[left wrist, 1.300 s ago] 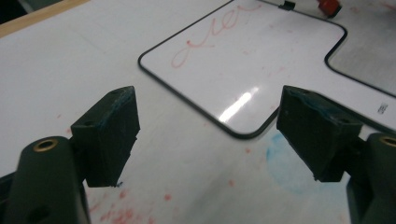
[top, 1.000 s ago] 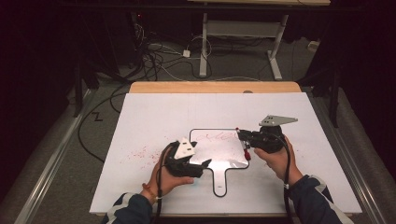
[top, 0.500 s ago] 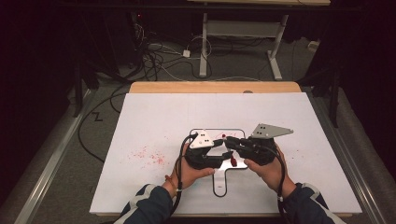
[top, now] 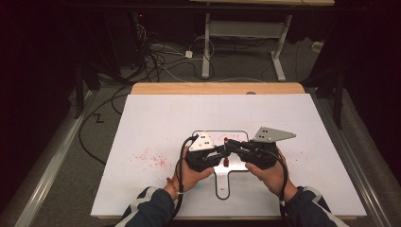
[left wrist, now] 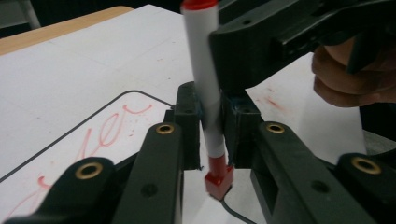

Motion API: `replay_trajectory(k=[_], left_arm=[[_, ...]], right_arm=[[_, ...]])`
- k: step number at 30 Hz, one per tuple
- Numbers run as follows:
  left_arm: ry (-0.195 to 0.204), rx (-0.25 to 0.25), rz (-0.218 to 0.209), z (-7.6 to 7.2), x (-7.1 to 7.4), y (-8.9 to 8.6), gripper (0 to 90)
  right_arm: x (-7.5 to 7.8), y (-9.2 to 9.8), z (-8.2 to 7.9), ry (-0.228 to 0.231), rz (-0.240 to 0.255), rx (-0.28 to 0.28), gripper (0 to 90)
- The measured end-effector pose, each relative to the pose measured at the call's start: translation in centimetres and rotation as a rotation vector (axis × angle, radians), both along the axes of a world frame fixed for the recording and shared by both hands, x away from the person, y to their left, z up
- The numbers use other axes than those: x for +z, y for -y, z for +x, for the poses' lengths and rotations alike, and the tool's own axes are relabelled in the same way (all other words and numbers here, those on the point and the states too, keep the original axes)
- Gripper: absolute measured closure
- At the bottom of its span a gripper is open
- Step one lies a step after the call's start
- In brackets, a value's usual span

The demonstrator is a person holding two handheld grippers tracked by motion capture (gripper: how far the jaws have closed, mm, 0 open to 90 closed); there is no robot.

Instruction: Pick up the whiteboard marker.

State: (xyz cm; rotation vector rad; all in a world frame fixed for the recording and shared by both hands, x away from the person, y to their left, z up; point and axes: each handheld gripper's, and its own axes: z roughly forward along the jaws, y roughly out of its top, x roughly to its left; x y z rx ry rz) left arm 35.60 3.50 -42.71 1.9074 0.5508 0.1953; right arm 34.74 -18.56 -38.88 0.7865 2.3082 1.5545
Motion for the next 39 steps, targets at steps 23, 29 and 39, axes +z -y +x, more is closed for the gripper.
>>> replay_trajectory(k=[23, 29, 39], left_arm=[[0.037, 0.098, 0.000, 0.6, 0.1, -2.8, 78.1], [0.074, 0.104, 0.054, 0.9, 0.3, -3.4, 78.1], [0.086, 0.111, 0.052, 1.4, 0.5, -4.0, 78.1]], right_arm=[[-0.9, 4.5, -1.3, 0.271, -0.189, -0.175, 49.8], [-2.2, 7.0, -1.9, 0.300, -0.230, -0.210, 40.5], [-3.8, 9.9, -3.0, 0.268, -0.212, -0.254, 31.5]])
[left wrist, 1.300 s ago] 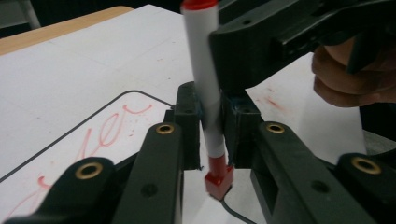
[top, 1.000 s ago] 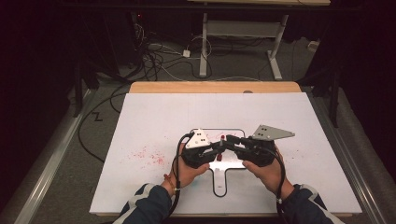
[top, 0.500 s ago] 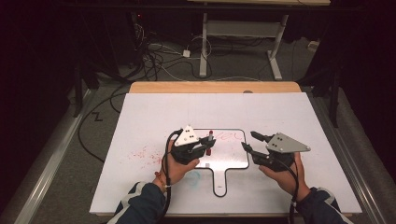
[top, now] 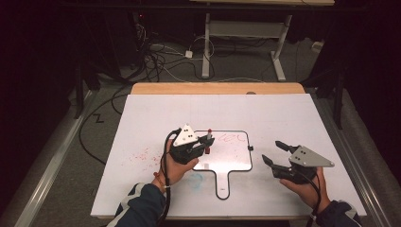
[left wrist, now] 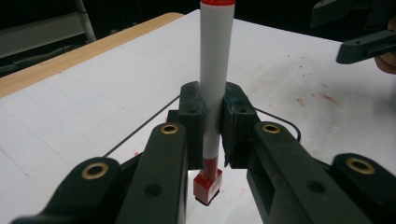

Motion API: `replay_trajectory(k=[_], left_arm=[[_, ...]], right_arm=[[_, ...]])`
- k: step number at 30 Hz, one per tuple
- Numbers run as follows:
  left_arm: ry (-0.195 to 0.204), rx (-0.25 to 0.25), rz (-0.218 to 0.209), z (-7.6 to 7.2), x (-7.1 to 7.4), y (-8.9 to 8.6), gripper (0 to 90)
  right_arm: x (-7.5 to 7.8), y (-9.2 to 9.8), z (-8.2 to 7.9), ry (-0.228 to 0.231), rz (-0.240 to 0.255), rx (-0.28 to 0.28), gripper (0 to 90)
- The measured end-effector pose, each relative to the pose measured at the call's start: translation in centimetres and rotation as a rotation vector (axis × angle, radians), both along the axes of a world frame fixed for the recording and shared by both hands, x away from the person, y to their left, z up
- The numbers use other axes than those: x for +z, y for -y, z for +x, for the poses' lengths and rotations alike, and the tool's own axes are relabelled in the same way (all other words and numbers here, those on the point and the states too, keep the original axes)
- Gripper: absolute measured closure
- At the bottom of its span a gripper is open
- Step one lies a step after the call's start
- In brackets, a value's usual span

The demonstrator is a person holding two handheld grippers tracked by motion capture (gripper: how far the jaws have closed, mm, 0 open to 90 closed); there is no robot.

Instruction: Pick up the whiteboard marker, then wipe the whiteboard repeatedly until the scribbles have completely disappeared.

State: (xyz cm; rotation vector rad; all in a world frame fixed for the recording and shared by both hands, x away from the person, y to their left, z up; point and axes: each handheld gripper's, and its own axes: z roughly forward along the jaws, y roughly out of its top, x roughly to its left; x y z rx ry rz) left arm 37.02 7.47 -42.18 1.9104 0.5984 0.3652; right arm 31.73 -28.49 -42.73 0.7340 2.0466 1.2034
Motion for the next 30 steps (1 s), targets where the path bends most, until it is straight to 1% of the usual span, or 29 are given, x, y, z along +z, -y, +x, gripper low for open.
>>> replay_trajectory(k=[1, 3, 5, 7, 9, 10, 11, 15, 16, 19, 21, 23, 25, 26, 27, 29, 30], left_arm=[[0.000, -0.003, -0.003, 0.1, 0.0, 0.0, 78.1], [0.004, 0.003, -0.007, 0.3, 0.1, 0.0, 78.1], [0.009, 0.011, -0.003, 0.5, 0.1, 0.0, 78.1], [0.006, 0.021, -0.008, 0.8, 0.1, 0.0, 78.1], [0.009, 0.021, -0.007, 1.2, 0.1, 0.0, 78.1], [0.012, 0.022, -0.007, 1.4, 0.1, 0.1, 78.1], [0.014, 0.021, -0.009, 1.6, 0.1, 0.1, 78.1], [0.019, 0.046, -0.007, 2.6, -0.2, 0.2, 78.1], [0.016, 0.050, -0.011, 2.9, -0.4, 0.2, 78.1], [0.022, 0.065, -0.004, 3.8, -0.8, 0.4, 78.1], [0.032, 0.080, 0.016, 4.5, -1.2, 0.5, 78.1], [0.021, 0.097, 0.019, 5.2, -1.8, 0.5, 78.1], [0.000, 0.116, 0.019, 5.8, -2.5, 0.5, 78.1], [0.002, 0.102, 0.009, 6.2, -2.9, 0.5, 78.1], [-0.017, 0.113, 0.009, 6.3, -3.2, 0.6, 78.1], [-0.023, 0.140, 0.026, 6.5, -3.8, 1.0, 78.1], [-0.014, 0.145, 0.018, 6.6, -3.9, 1.2, 78.1]], right_arm=[[-0.1, 0.2, -0.2, 0.004, -0.007, -0.007, 30.0], [-0.4, 0.5, -0.5, -0.006, 0.007, -0.007, 27.7], [-0.6, 0.6, -0.8, 0.000, -0.013, -0.021, 26.2], [-0.9, 0.8, -1.1, -0.001, -0.001, -0.009, 24.7], [-1.2, 0.9, -1.3, -0.028, 0.015, 0.009, 24.0], [-1.3, 1.0, -1.3, -0.036, 0.019, 0.004, 23.9], [-1.5, 1.0, -1.4, -0.044, 0.015, -0.003, 24.4], [-2.0, 0.7, -1.3, -0.060, -0.018, -0.005, 24.4], [-2.1, 0.5, -1.2, -0.067, -0.020, 0.003, 24.4], [-2.4, 0.2, -1.1, -0.077, -0.023, 0.022, 24.4], [-2.5, 0.1, -1.0, -0.082, -0.033, 0.028, 24.5], [-2.7, -0.1, -0.9, -0.092, -0.040, 0.029, 24.7], [-2.9, -0.2, -0.8, -0.097, -0.048, 0.030, 24.9], [-3.0, -0.3, -0.9, -0.097, -0.057, 0.033, 24.9], [-3.0, -0.4, -0.9, -0.096, -0.060, 0.040, 24.9], [-3.1, -0.5, -1.1, -0.092, -0.070, 0.047, 24.9], [-3.1, -0.6, -1.2, -0.088, -0.073, 0.051, 24.9]])
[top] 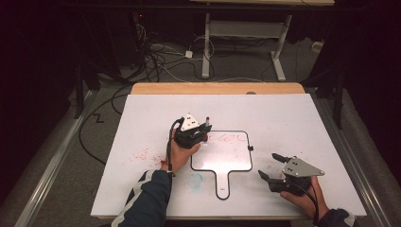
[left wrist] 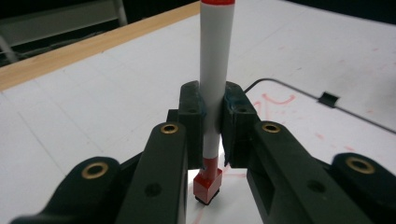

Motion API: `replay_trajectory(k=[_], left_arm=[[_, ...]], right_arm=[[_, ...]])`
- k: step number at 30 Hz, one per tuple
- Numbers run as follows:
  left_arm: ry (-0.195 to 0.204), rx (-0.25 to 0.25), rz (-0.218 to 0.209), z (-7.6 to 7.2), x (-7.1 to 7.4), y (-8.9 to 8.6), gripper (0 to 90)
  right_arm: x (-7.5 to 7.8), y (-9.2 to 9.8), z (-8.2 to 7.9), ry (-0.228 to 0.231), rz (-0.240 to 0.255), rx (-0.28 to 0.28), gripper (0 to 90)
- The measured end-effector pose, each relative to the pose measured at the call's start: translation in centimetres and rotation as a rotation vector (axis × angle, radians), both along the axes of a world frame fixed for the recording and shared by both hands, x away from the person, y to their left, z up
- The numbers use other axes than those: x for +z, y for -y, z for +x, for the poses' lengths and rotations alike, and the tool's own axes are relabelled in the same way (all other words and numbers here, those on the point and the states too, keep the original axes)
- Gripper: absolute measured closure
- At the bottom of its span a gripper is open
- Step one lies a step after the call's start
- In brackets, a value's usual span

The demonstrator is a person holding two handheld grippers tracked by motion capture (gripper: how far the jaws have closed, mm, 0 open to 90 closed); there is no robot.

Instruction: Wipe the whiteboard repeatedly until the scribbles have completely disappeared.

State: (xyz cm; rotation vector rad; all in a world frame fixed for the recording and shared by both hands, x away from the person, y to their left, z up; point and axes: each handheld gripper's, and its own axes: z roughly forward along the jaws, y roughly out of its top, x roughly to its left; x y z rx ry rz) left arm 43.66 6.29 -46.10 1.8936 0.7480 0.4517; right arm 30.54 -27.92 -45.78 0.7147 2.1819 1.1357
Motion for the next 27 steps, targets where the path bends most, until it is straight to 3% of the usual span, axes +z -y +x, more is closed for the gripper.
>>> replay_trajectory(k=[2, 7, 10, 14, 18, 24, 27], left_arm=[[0.018, 0.007, 0.013, 0.2, 0.0, 0.7, 78.2], [0.025, -0.029, 0.025, 0.4, 0.1, 2.8, 78.2], [0.046, -0.034, 0.054, 0.2, 0.1, 3.5, 78.2], [0.063, 0.038, 0.089, 0.7, 0.1, 2.1, 78.3], [0.039, 0.097, 0.041, 1.1, -0.1, 1.2, 78.3], [0.067, 0.007, 0.067, -0.2, 0.0, 4.7, 78.3], [0.081, 0.000, 0.081, -0.3, -0.1, 5.2, 78.3]], right_arm=[[0.0, -0.1, -0.2, 0.004, -0.007, 0.012, 24.9], [-0.2, -0.3, -0.3, -0.007, -0.016, 0.024, 25.0], [-0.3, -0.5, -0.3, -0.007, -0.027, 0.037, 25.0], [-0.4, -0.6, -0.3, -0.003, -0.035, 0.041, 25.0], [-0.3, -0.5, -0.4, 0.005, -0.041, 0.043, 25.1], [-0.3, -0.7, -0.3, -0.001, -0.038, 0.048, 25.1], [-0.4, -0.8, -0.3, -0.006, -0.045, 0.054, 25.1]])
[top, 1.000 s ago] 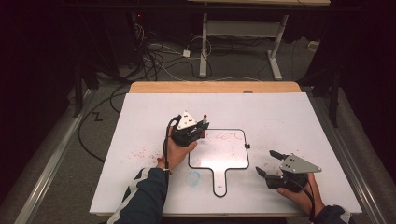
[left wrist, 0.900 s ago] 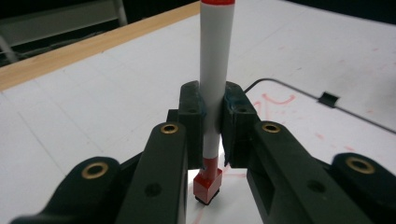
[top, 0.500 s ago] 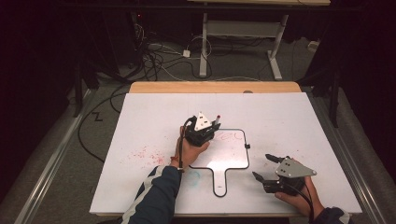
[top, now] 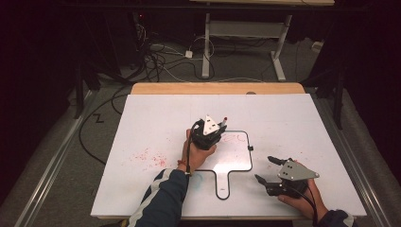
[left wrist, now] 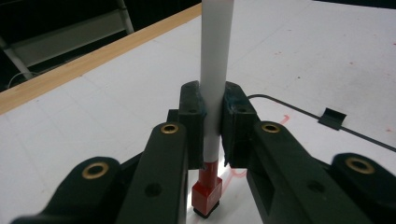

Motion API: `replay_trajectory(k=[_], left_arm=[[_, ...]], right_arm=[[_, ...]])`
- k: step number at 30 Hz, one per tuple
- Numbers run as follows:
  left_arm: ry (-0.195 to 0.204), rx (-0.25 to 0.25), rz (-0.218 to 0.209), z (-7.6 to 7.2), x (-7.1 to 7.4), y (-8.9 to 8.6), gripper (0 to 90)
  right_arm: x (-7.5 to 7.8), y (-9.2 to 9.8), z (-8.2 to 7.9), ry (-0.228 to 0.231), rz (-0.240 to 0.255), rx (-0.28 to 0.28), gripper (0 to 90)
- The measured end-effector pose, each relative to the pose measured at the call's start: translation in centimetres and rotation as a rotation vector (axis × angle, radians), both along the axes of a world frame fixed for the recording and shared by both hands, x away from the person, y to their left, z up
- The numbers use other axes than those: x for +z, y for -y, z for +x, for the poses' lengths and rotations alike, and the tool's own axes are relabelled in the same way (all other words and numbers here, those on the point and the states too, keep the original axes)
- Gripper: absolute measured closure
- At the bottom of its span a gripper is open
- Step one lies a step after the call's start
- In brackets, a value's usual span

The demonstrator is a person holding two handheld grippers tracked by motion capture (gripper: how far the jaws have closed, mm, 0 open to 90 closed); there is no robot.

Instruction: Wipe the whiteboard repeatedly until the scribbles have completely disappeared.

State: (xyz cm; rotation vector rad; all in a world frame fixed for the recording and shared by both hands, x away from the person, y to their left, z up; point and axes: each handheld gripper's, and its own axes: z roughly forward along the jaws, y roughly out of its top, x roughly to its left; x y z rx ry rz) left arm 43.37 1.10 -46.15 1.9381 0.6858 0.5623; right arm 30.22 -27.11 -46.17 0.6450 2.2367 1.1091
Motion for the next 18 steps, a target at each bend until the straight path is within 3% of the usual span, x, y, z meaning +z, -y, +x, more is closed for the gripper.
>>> replay_trajectory(k=[2, 4, 7, 10, 14, 18], left_arm=[[0.004, 0.029, 0.005, 0.3, 0.0, -0.6, 78.3], [-0.013, 0.072, -0.018, 0.7, -0.1, -1.8, 78.3], [-0.045, 0.077, -0.050, 0.6, -0.1, -3.1, 78.3], [-0.005, 0.039, 0.004, -0.1, 0.1, -3.4, 78.3], [0.012, 0.075, 0.045, -0.2, 0.1, -4.4, 78.3], [-0.018, 0.112, 0.000, 0.0, -0.1, -5.1, 78.3]], right_arm=[[-0.1, 0.0, 0.0, -0.002, -0.006, -0.001, 25.1], [-0.1, 0.1, 0.0, 0.000, -0.007, -0.005, 25.1], [0.0, 0.3, 0.1, 0.002, -0.003, -0.009, 25.1], [0.0, 0.2, 0.1, 0.002, -0.005, -0.007, 25.0], [0.0, 0.1, 0.1, 0.002, -0.009, -0.005, 25.1], [0.1, 0.1, 0.0, 0.012, -0.015, 0.003, 25.7]])
